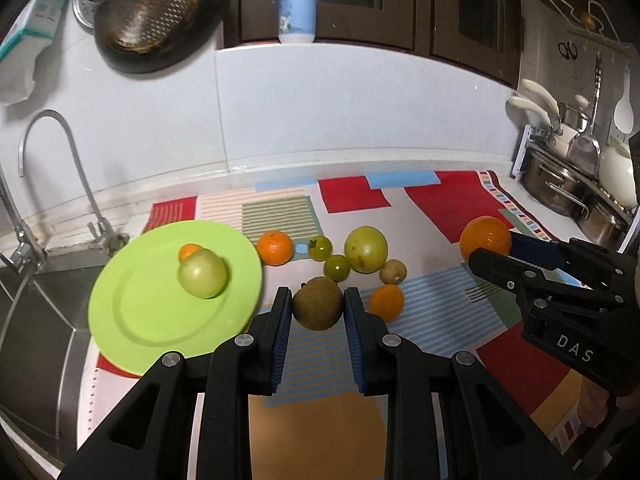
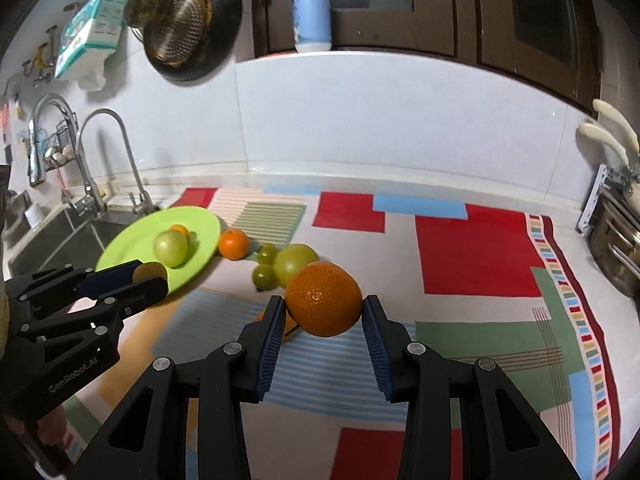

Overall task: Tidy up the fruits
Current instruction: 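Carry the orange and the kiwi toward the light-green plate with both tools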

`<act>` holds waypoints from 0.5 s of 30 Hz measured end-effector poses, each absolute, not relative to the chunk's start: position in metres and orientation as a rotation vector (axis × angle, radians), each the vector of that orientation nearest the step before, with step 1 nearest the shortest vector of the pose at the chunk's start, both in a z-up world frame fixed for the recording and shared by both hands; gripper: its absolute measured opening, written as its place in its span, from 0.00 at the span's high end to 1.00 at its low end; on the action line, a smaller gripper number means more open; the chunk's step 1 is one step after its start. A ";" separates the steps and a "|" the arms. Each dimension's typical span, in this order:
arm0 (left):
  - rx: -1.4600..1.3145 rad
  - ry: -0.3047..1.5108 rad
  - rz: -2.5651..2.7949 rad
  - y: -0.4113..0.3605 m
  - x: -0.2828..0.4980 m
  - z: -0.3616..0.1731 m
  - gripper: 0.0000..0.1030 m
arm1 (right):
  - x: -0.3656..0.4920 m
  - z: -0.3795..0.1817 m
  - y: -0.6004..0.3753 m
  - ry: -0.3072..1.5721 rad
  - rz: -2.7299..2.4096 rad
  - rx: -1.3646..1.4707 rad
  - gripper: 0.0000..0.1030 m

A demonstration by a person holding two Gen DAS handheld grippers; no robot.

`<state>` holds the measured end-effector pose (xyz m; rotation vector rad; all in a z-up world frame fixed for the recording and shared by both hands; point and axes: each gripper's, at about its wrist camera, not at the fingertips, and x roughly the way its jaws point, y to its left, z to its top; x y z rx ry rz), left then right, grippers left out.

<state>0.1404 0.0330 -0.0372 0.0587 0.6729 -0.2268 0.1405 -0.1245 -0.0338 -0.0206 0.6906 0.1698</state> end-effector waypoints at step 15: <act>0.054 0.598 -0.186 0.085 0.110 -0.007 0.74 | 0.115 -0.004 -0.072 0.601 0.218 -0.008 0.61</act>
